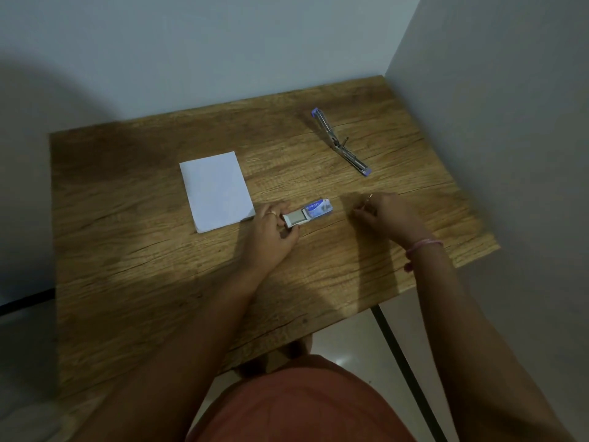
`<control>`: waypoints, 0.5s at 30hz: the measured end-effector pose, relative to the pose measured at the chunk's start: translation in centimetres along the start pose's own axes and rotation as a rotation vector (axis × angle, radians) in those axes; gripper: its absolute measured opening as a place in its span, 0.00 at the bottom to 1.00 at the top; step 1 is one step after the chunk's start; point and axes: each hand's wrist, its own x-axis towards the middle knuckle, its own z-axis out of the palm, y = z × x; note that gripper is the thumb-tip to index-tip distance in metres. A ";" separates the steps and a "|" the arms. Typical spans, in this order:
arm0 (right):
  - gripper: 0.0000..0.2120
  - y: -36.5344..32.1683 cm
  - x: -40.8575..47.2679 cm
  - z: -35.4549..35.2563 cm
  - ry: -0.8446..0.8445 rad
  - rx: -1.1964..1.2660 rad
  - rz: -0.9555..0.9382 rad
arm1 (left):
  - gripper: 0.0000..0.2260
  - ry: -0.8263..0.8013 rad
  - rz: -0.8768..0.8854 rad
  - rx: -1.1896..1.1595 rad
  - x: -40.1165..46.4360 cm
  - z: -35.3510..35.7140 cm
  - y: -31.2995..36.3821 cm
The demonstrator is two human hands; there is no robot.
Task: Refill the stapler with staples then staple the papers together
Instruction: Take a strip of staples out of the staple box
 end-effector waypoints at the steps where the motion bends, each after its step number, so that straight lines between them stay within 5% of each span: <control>1: 0.10 0.3 0.2 0.0 -0.025 0.008 0.006 | 0.22 -0.001 0.000 0.003 0.0 0.0 0.0; 8: 0.07 0.5 2.1 -2.6 0.170 0.201 -0.007 | 0.22 -0.004 0.006 0.007 0.0 0.1 -0.1; 15: 0.10 -2.6 6.7 -1.0 0.102 0.329 -0.021 | 0.23 -0.027 -0.020 0.008 0.2 0.2 -0.5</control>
